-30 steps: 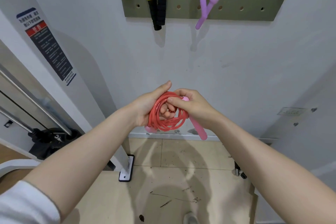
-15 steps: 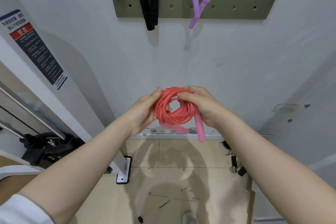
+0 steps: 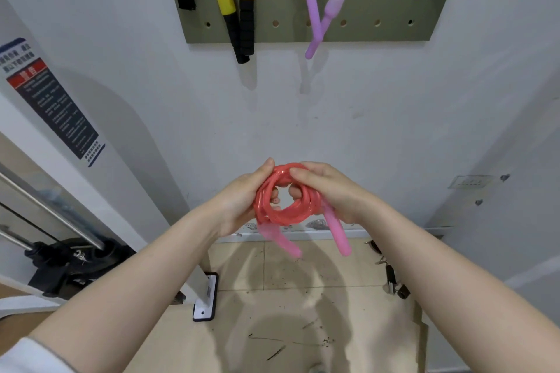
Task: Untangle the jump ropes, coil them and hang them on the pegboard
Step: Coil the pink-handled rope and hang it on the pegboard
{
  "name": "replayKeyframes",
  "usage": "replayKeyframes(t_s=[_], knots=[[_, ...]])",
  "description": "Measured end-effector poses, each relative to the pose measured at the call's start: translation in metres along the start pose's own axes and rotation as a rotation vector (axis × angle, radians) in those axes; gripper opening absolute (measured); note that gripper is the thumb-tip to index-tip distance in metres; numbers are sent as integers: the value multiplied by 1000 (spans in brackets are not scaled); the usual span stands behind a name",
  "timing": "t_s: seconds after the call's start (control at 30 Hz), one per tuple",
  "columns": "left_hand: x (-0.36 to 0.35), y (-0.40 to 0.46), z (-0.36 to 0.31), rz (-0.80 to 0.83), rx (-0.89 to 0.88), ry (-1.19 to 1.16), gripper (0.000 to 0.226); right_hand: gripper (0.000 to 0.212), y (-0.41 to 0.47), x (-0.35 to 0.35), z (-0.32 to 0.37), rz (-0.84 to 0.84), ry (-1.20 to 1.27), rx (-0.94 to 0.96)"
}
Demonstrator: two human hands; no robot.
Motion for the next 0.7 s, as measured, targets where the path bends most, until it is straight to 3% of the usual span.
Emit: replayKeyframes(t_s=[0.1,0.2,0.37,0.57,0.7], knots=[[-6,2,-7,16,-30,60,44,20,-6,-6,8,30,-356,50],[-10,4,-9,8,-62,92,45,15,-6,1,12,-75,-429,85],[-19,2,-28,83,-288,135,17,6,-8,27,12,-169,-153,52],[-18,2,-33,308,-378,-68,76,14,-14,23,23,-92,165,176],[-18,6,-22,375,-309,-27,64,11,-10,24,24,-66,343,240]])
Point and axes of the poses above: each hand's wrist, its own y-axis towards the middle knuckle, its own x-axis out of the back of the hand, z = x × y, the point moved 6 cm from there along y, towards the middle knuckle, and after that the axes turned 3 degrees about -y, right-handed, at the moved point
